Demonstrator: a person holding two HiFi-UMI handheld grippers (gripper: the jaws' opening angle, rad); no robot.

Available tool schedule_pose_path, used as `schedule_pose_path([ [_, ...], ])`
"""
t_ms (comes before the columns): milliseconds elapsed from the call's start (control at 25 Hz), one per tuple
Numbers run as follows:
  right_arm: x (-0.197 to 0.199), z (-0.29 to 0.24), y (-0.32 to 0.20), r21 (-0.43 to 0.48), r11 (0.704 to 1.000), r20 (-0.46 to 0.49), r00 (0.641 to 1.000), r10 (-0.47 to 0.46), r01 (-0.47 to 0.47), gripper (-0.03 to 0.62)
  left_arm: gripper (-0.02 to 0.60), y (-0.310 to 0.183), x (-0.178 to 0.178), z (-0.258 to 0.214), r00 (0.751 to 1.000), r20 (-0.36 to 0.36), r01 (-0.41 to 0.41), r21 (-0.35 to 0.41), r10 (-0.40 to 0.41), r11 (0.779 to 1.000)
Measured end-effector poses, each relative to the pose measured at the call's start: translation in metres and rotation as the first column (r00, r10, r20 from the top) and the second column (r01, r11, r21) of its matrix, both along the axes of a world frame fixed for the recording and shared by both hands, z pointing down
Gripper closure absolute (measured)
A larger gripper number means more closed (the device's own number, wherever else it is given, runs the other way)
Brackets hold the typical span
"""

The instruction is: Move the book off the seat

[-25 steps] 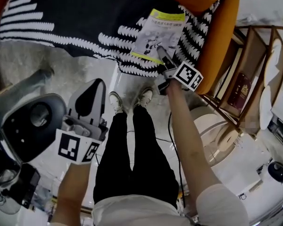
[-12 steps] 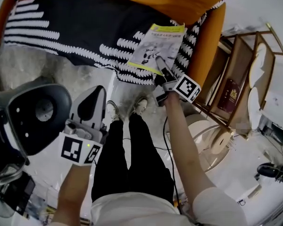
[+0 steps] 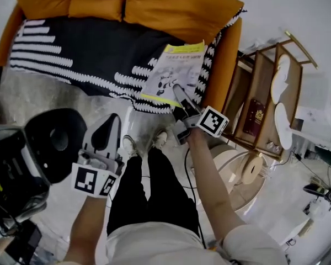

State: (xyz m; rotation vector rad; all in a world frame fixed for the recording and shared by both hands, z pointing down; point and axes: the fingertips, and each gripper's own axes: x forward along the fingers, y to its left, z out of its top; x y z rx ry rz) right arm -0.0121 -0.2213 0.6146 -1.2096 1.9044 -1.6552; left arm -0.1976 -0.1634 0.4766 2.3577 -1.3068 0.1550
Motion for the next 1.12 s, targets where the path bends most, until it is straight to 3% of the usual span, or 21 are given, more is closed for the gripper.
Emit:
schedule_pose_path([
  [400, 0.003, -0.109, 0.032, 0.107, 0.994, -0.003, 1.000, 0.009, -0.009, 0.491, 0.565, 0.009, 0.000, -0.069, 0.999, -0.022, -0.027, 0.087, 0.029, 0.996],
  [880, -0.004, -0.205, 0.071, 0.187, 0.982, 0.010, 1.000, 0.026, -0.028, 0.490, 0.565, 0.039, -0.013, -0.129, 0.999, -0.022, -0.046, 0.140, 0.049, 0.989],
  [1120, -0.006, -0.231, 0.066, 0.202, 0.979, 0.019, 0.999, 0.029, -0.032, 0.488, 0.565, 0.024, -0.015, -0.140, 0.999, -0.033, -0.036, 0.151, 0.042, 0.988],
])
